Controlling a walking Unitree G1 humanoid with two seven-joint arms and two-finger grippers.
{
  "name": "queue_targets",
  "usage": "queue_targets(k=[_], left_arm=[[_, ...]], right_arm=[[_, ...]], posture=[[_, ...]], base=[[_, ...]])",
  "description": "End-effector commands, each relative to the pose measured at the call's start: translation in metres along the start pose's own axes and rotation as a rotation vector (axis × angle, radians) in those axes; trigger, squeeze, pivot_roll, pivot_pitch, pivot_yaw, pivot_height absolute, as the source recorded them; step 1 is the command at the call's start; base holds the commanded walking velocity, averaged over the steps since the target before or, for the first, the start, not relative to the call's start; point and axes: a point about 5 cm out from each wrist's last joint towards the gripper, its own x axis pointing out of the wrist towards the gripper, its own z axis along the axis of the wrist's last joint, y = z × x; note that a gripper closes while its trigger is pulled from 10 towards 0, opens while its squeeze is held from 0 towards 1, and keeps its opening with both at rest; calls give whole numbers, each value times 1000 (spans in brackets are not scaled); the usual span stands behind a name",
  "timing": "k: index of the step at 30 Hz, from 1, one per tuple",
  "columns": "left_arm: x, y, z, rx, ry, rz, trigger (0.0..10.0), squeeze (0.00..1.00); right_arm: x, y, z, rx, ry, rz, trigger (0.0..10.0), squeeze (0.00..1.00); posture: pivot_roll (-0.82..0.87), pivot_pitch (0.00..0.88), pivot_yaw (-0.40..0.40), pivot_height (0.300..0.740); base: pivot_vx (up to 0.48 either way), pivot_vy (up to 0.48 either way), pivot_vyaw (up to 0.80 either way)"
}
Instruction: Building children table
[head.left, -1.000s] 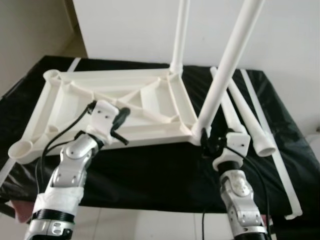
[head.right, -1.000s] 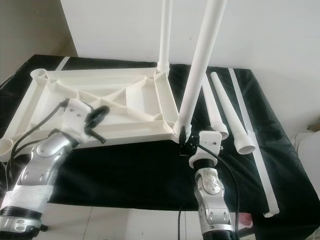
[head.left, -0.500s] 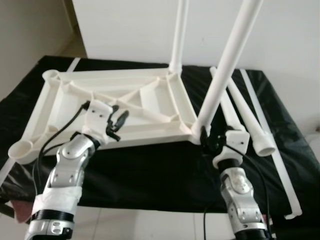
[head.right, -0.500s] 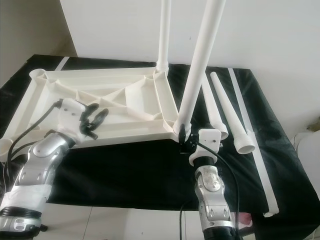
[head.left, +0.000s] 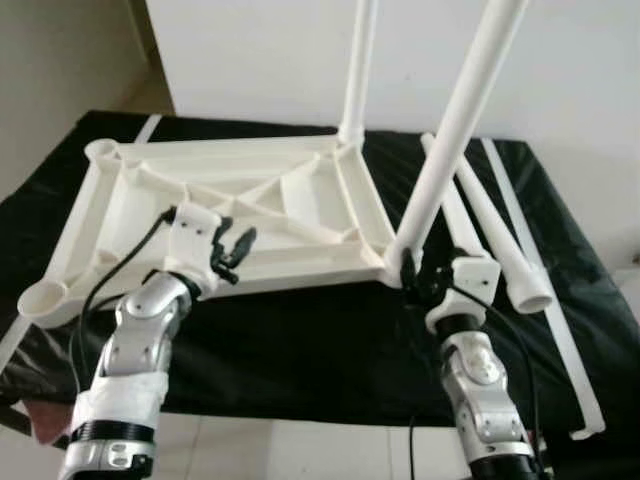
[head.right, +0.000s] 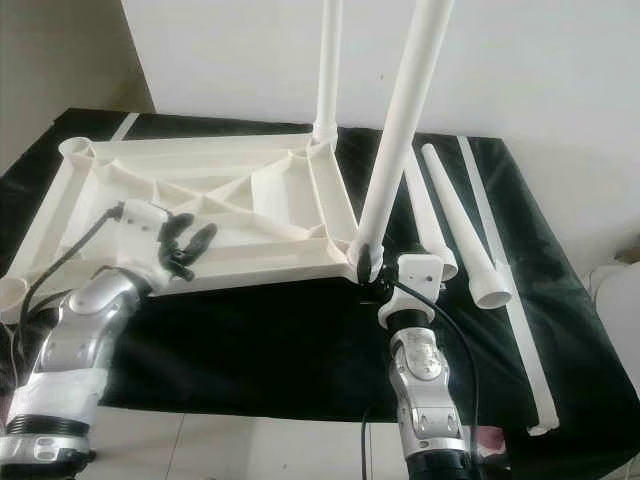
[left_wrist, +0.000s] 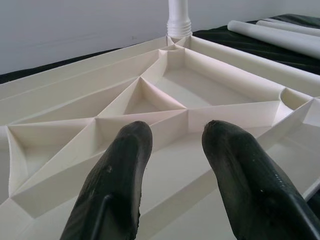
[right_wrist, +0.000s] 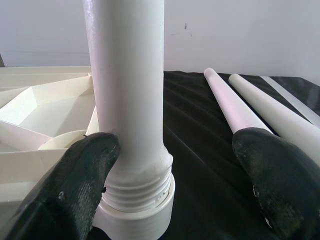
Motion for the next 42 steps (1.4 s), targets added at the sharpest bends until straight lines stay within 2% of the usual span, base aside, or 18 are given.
queue_targets(k=[1,8,9,11,26,31,32,33,34,42], left_arm=[[-6,13,-7,4,21,256,10000,0],[-9,13,-9,-6,23,261,10000,0],[-9,13,-10,-13,16,255,10000,1000],[-9,11,-9,-35,-4,240,10000,1000],[-8,11,-4,-23,-31,253,10000,1000],[-7,4,-3,-19,-58,235,10000,1000],[-7,5,-3,-33,-59,239,10000,176],[-7,5,-4,-42,-59,236,10000,176],[-7,6,-4,-45,-59,242,10000,0],[-7,8,-6,-65,-56,276,10000,0]], right_arm=[[2,-3,2,0,-19,-5,10000,0],[2,-4,2,0,-19,-5,10000,0],[2,-4,3,-2,-20,-7,10000,0],[2,-5,3,-5,-23,-8,10000,0],[-3,-7,5,-6,-34,-21,10000,0],[-8,-8,4,3,-28,-21,10000,0],[-6,-9,4,4,-29,-25,10000,0],[-6,-9,5,5,-30,-26,10000,0],[-5,-9,5,8,-32,-28,10000,0],[-3,-8,7,26,-38,-33,10000,0]], posture=[[-13,123,6,740],[-19,117,4,740],[-23,114,7,740],[-29,111,8,740],[-47,130,25,740],[-54,130,29,740],[-55,130,28,740],[-56,128,27,740],[-57,127,27,740],[-58,123,23,740]], base=[[0,0,0],[0,0,0],[0,0,0],[0,0,0],[0,0,0],[0,0,0],[0,0,0],[0,0,0],[0,0,0],[0,0,0]])
